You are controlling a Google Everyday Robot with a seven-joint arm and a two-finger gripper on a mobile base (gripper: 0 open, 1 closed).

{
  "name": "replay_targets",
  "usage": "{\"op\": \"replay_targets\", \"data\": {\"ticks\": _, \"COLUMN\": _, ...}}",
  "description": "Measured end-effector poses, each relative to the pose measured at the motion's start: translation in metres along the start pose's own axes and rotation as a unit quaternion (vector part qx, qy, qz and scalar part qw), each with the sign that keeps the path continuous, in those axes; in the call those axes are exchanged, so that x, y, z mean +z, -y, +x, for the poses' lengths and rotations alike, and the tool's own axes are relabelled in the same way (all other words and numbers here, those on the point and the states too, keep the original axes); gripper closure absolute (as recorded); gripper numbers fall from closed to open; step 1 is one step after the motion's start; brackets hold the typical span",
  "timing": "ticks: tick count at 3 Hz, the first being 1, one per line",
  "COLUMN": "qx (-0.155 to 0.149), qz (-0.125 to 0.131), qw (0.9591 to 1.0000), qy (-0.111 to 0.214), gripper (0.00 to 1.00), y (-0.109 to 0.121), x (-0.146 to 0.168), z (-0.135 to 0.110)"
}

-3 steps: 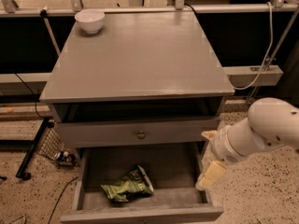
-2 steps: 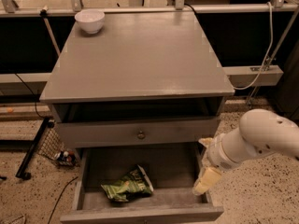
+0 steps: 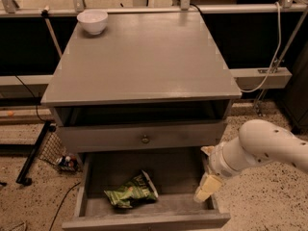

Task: Pick green jalapeno chip bag from middle drawer and place on counter

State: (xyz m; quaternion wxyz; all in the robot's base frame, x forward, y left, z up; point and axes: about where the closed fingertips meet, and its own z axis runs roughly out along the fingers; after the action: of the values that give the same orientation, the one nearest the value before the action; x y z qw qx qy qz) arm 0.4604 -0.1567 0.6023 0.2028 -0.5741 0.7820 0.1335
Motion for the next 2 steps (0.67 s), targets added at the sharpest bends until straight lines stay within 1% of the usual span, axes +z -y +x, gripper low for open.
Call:
{"op": "replay_targets", "data": {"ticks": 1, "qx": 0.001, "qz": -0.012, "qw": 0.9999, "qy": 0.010, "gripper": 0.00, "y": -0.002, "x": 0.017, "z": -0.005}}
{"op": "replay_targets", "data": {"ticks": 2, "qx": -0.005, "qz": -0.036, "qw": 0.9988, "qy": 0.033, "gripper": 0.00, "y": -0.003, "x": 0.050, "z": -0.015}}
